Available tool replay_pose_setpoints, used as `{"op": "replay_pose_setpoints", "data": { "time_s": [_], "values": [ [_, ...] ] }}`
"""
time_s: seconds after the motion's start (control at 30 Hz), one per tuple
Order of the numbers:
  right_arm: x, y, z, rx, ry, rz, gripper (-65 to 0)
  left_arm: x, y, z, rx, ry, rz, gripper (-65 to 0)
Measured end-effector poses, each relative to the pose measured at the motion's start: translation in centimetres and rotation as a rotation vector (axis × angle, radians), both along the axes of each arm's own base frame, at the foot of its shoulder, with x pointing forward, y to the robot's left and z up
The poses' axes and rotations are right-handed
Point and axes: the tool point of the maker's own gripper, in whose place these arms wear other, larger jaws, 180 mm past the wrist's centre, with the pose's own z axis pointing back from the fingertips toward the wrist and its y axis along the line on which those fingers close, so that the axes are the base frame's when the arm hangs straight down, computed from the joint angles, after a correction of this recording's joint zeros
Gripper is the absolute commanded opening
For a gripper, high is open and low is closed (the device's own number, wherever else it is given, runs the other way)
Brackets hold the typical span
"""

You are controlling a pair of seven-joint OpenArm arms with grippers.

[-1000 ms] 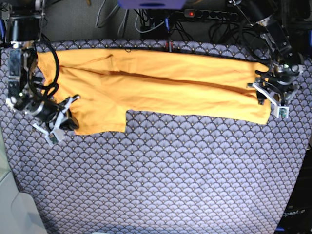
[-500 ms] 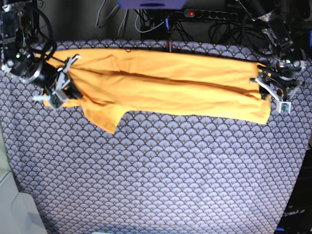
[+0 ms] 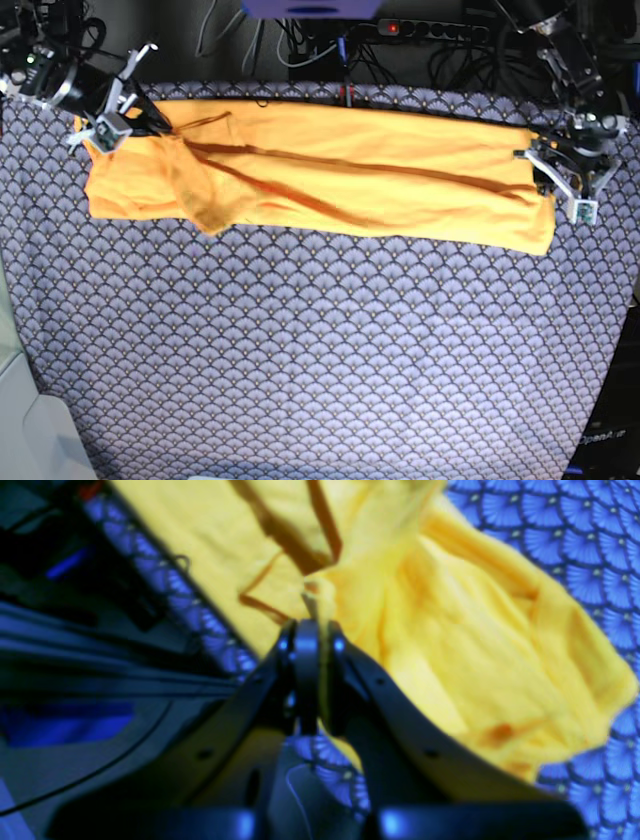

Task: Fold the T-shirt properly
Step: 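Lift the sleeve flap with the right gripper and fold it onto the strip, then move the right gripper along the strip and grasp the folded fabric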

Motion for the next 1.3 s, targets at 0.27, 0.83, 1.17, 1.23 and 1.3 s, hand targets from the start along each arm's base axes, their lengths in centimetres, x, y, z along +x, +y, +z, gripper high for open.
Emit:
{"op": "replay_pose_setpoints", "data": {
  "time_s": [0.27,0.83,1.17,1.23,1.3],
  "values": [
    [0.3,-0.3,-2.4,-0.046,0.011,-0.034,-63.5,-0.3,-0.1,-0.1,-0.002,0.004,0.000,-33.7],
    [1.4,-1.0,-3.6,-0.107,0.031,-0.064,-30.2,-0.8,-0.2,-0.5,-0.002,0.012,-0.006,-33.7],
    [4.3,-6.8,-0.7,-0.186,-0.072,-0.204,-29.4,-0.8,-0.2,-0.4,-0.002,0.011,-0.006,-33.7],
    [4.9,-6.1,0.3,-0.183,-0.105,-0.189,-29.4,-0.7,-0.2,-0.4,-0.003,0.009,-0.006,-33.7],
    [5.6,-5.1,1.7,-0.170,-0.149,-0.169,-29.4,-0.7,-0.3,-0.5,-0.006,0.010,-0.006,-33.7]
  ]
}}
